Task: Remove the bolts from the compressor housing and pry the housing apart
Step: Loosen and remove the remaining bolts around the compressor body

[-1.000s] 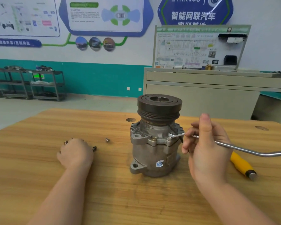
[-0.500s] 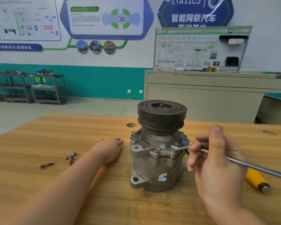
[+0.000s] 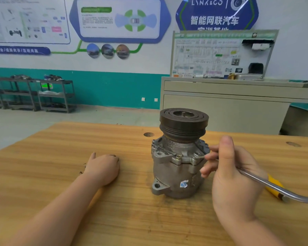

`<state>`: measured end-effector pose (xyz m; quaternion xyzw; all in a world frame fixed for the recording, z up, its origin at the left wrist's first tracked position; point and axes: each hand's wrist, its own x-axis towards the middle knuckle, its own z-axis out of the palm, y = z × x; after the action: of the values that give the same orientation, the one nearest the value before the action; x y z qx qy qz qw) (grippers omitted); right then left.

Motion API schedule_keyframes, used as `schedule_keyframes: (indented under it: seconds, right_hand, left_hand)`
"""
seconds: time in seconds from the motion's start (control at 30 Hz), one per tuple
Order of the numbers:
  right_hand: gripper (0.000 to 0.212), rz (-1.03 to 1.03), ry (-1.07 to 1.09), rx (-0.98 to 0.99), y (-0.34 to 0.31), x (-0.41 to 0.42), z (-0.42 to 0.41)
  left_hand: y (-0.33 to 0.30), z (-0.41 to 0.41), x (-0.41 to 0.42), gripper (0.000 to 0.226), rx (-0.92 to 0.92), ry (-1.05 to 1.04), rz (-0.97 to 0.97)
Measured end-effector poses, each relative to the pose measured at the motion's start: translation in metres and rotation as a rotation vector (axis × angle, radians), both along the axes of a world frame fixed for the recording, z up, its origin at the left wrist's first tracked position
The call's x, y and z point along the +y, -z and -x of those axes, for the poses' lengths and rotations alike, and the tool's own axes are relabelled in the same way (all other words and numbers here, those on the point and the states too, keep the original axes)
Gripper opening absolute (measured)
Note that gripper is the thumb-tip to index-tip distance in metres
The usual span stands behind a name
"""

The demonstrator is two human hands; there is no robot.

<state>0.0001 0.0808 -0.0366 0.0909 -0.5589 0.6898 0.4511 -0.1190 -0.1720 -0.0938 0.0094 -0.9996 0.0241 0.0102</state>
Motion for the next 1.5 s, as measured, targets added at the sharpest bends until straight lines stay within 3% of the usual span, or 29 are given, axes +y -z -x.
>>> schedule_keyframes:
  seconds: [0.2, 0.3, 0.37, 0.4, 0.47, 0.53, 0.6, 0.67, 0.73, 0.83, 0.97, 1.23, 1.33, 1.5]
  right_hand:
    - [0.035, 0.065, 0.043, -0.075, 0.000, -0.012, -0.007]
    - [0.035, 0.073, 0.074, -0.090, 0.000, -0.020, -0.009]
    - [0.036, 0.093, 0.121, -0.099, 0.000, -0.024, -0.008]
    - [0.036, 0.116, 0.137, -0.113, -0.001, -0.026, -0.007]
    - [0.036, 0.193, 0.156, -0.152, -0.003, -0.031, -0.005]
    - [0.036, 0.252, 0.204, -0.176, -0.005, -0.035, -0.003]
    - [0.037, 0.259, 0.285, -0.189, -0.007, -0.041, -0.003]
    - [0.038, 0.257, 0.342, -0.184, -0.010, -0.049, -0.004]
    - [0.039, 0.262, 0.370, -0.172, -0.012, -0.056, -0.003]
    - [0.037, 0.302, 0.382, -0.172, -0.014, -0.064, 0.000]
    - [0.038, 0.384, 0.365, -0.193, -0.012, -0.052, 0.003]
    - [0.036, 0.526, 0.272, -0.398, -0.021, -0.018, 0.023]
    - [0.036, 0.551, 0.274, -0.406, -0.023, -0.020, 0.026]
    - [0.025, 0.561, 0.136, -0.454, -0.024, -0.004, 0.031]
  left_hand:
    - [-0.002, -0.013, 0.000, 0.042, 0.013, -0.081, 0.110]
    - [-0.009, -0.022, 0.001, 0.044, 0.016, -0.109, 0.099]
    - [-0.013, -0.028, 0.005, 0.046, 0.119, -0.067, 0.006]
    - [-0.017, -0.030, 0.011, 0.046, 0.215, -0.031, -0.160]
    - [-0.034, -0.034, 0.032, 0.042, 0.356, 0.032, -0.765]
    - [-0.053, -0.034, 0.061, 0.030, 0.278, 0.089, -1.356]
    - [-0.068, -0.032, 0.087, 0.022, 0.114, 0.140, -1.631]
    - [-0.071, -0.026, 0.106, 0.022, -0.045, 0.120, -1.730]
    - [-0.068, -0.022, 0.115, 0.027, -0.154, 0.077, -1.803]
    - [-0.063, -0.023, 0.112, 0.029, -0.131, 0.034, -1.828]
    - [-0.058, -0.036, 0.113, 0.036, 0.040, 0.043, -1.731]
    - [-0.026, -0.083, 0.137, 0.043, 0.636, -0.037, -1.663]
    - [-0.021, -0.090, 0.140, 0.059, 0.721, -0.042, -1.605]
    - [-0.018, -0.088, 0.141, 0.043, 0.719, -0.023, -1.685]
